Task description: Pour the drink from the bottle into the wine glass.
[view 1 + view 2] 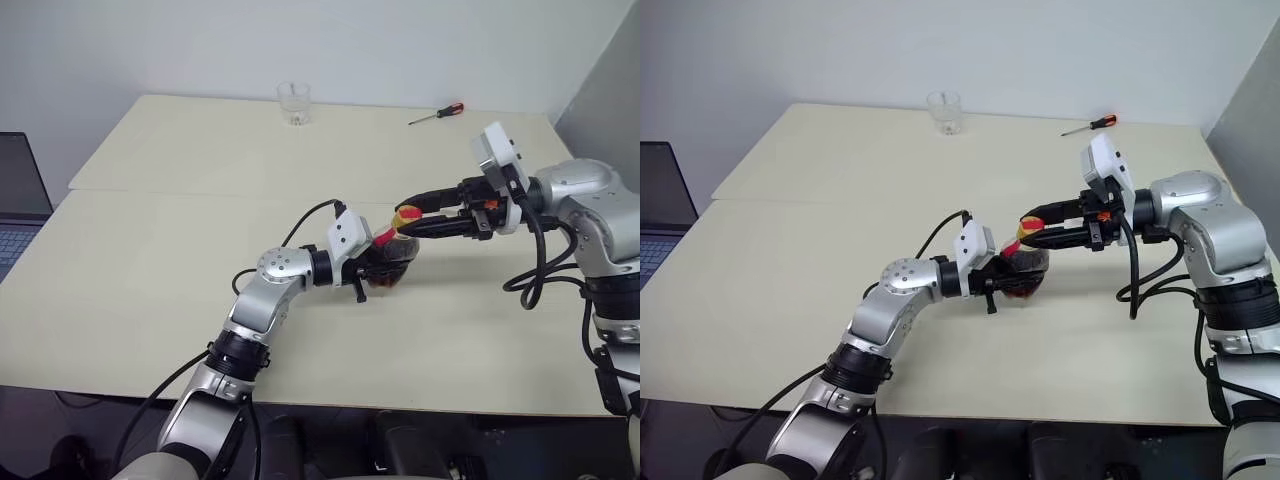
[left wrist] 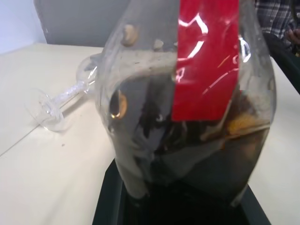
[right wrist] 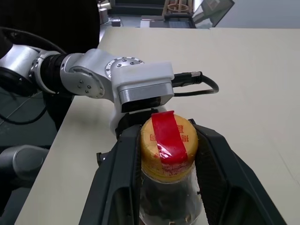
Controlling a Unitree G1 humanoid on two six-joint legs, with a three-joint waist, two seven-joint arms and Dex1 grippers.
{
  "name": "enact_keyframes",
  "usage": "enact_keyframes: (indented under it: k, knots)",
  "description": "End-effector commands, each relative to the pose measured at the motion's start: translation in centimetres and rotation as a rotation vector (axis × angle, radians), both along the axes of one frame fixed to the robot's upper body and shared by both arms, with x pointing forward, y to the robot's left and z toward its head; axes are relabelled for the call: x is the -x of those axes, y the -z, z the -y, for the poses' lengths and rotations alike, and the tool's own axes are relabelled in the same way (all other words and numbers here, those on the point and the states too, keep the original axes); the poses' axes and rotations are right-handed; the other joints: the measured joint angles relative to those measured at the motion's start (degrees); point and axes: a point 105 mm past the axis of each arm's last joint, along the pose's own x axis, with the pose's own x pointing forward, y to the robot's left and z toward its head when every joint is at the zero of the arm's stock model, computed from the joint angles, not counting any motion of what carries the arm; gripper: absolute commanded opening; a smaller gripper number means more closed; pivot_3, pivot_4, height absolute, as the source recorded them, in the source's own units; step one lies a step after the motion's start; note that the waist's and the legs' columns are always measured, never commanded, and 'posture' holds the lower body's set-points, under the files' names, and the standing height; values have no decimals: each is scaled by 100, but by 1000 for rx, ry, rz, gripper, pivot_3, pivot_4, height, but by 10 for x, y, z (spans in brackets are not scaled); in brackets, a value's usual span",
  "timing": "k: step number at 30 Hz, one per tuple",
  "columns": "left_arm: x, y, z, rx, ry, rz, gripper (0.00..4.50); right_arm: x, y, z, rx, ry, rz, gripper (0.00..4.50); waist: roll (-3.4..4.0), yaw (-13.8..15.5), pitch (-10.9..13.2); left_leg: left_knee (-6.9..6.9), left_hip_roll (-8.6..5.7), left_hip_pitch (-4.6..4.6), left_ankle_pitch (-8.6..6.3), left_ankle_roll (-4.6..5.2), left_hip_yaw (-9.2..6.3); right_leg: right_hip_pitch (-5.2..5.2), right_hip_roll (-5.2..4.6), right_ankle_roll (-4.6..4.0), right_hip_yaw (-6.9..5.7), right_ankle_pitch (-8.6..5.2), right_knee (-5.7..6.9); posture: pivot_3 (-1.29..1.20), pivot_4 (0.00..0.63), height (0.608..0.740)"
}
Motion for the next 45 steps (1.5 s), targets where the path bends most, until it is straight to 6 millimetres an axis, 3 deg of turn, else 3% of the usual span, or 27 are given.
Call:
enact_keyframes:
  k: [1,5,8,9,13,16,19,27,35,45]
  knots:
    - [-3,-9,0,32,-2,20,774,26,-44,7,-99,22,118,2000,0,1,0,1,0,0,0,0,-1,1,-1,0,-1,0,0,0,150,740]
    - [-3,-9,4,36,16,15,773,54,-63,10,-160,93,200,3318,3,1,0,0,0,-1,0,0,-5,1,-1,2,-1,-1,0,0,150,740]
    - [-5,-9,6,40,21,10,773,67,-64,19,-197,209,214,4372,2,-1,0,0,2,0,0,0,-13,7,1,8,0,-5,-3,0,150,740]
    - [-5,-8,7,40,23,8,773,69,-63,21,-203,240,212,4500,3,1,0,2,2,2,0,0,-14,11,1,22,2,-13,-2,0,150,740]
    - [-7,-6,9,33,23,12,773,60,-48,34,-231,563,193,4500,2,-7,-1,5,-1,1,0,0,-12,14,-4,24,7,-13,0,0,150,740]
    - [-8,-2,14,10,23,30,773,64,-30,25,-265,647,134,4500,2,-13,-1,4,1,1,0,0,-17,15,-3,24,10,-14,-1,0,150,740]
    - [-9,-3,19,27,21,24,773,61,-26,17,-318,740,126,4500,3,-23,-1,3,-1,2,0,0,-16,14,-2,25,18,-14,0,0,150,740]
    - [-5,-1,27,39,40,16,772,55,-14,-2,-328,807,40,4500,3,-22,-1,4,-2,-1,0,0,-16,15,-3,26,15,-14,-4,0,150,740]
    - [-7,-3,25,41,31,22,772,24,-5,-2,-391,956,-5,4500,2,-20,-1,4,-2,-2,0,1,-15,15,-2,26,16,-15,-5,0,150,740]
    - [-7,-3,22,43,11,26,770,10,4,-9,-429,987,-52,4500,3,-21,-2,4,0,-2,0,1,-15,14,-2,27,14,-15,-5,0,150,740]
